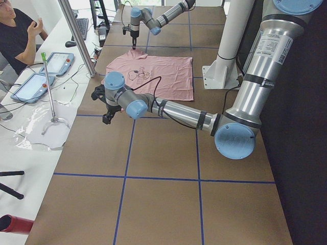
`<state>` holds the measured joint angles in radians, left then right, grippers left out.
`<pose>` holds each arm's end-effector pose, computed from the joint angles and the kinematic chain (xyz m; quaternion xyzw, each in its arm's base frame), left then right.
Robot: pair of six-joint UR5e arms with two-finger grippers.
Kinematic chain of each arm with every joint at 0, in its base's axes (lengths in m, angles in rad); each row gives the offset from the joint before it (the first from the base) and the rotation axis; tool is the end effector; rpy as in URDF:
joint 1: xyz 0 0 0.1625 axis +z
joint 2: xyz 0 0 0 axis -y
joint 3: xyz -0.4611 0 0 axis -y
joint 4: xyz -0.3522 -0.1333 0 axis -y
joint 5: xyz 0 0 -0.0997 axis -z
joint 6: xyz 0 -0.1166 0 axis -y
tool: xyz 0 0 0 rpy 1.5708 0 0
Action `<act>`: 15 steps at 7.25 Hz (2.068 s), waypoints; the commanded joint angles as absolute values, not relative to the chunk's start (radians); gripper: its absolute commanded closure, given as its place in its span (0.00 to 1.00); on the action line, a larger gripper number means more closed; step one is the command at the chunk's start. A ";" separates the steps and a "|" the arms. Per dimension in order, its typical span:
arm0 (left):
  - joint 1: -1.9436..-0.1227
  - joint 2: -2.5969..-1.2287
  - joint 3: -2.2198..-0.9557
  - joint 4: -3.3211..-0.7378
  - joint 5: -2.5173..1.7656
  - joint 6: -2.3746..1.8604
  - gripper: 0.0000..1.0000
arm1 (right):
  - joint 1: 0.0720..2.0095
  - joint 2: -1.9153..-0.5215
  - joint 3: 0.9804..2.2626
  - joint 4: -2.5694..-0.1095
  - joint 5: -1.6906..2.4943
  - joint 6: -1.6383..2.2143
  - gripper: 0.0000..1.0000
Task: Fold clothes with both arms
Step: 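Grasp the sleeve nearest the right gripper, then fold the sleeve inward onto the shirt body with the right gripper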
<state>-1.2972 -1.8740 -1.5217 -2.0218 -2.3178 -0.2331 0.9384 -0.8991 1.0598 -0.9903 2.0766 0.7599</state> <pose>0.1127 -0.6019 0.5146 0.2254 0.4121 0.1437 0.8711 -0.3973 -0.6722 0.4750 0.1195 -0.4038 -0.0329 0.9064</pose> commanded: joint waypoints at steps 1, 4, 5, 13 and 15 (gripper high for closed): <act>-1.298 -1.873 -1.522 -2.022 -2.318 -0.233 0.00 | 0.937 -0.885 1.139 -0.993 2.080 0.772 1.00; -1.299 -1.871 -1.517 -2.022 -2.318 -0.229 0.00 | 0.847 -0.833 1.172 -0.992 2.048 0.813 1.00; -1.299 -1.870 -1.519 -2.022 -2.318 -0.229 0.00 | 0.816 -0.789 1.154 -0.997 1.992 0.843 1.00; -1.299 -1.870 -1.520 -2.023 -2.318 -0.229 0.00 | 0.787 -0.587 0.914 -0.980 1.925 0.870 0.01; -1.298 -1.874 -1.517 -2.023 -2.316 -0.232 0.00 | 0.787 -0.592 0.917 -0.977 1.922 0.883 0.00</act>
<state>-1.2984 -1.8712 -1.5181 -2.0234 -2.3174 -0.2300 0.7879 -0.5907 0.9151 -0.9788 1.9243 0.8735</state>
